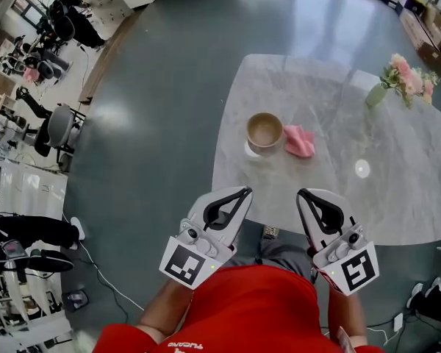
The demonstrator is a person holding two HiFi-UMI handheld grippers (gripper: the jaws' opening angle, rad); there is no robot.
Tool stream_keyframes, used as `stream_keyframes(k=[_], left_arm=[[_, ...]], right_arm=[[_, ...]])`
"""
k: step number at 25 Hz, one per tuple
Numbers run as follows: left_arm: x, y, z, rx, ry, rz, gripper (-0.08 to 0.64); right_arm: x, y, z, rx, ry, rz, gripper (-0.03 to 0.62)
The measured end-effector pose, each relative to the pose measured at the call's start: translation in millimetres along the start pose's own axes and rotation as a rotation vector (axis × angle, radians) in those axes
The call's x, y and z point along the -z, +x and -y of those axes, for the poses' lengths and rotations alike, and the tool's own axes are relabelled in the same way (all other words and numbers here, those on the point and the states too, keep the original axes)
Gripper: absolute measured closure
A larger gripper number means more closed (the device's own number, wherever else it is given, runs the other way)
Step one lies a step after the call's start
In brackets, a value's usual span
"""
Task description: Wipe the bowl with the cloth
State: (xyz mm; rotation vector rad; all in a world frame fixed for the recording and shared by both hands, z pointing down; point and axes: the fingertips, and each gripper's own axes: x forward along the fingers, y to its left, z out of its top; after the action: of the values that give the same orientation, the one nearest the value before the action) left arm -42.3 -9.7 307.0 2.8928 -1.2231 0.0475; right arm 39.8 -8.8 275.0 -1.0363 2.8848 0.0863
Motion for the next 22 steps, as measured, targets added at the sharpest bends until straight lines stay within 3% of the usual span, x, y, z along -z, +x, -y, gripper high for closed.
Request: stream_keyframes(k=[11,18,22], left_arm=[[16,56,-20,-0.062,0.069,-0.077,0.554],[26,74,-36,-0.067,0.12,-0.117,0.554],[38,89,-44,-0.063,0.142,-0.132,0.554]], right_arm=[[22,19,63,-0.048,-0.006,-0.044,0.591],[36,38,78,-0.049,-0.008,-0.07,0.591],[55,46,87,-0.035,-0.057,-0.132,0.591]])
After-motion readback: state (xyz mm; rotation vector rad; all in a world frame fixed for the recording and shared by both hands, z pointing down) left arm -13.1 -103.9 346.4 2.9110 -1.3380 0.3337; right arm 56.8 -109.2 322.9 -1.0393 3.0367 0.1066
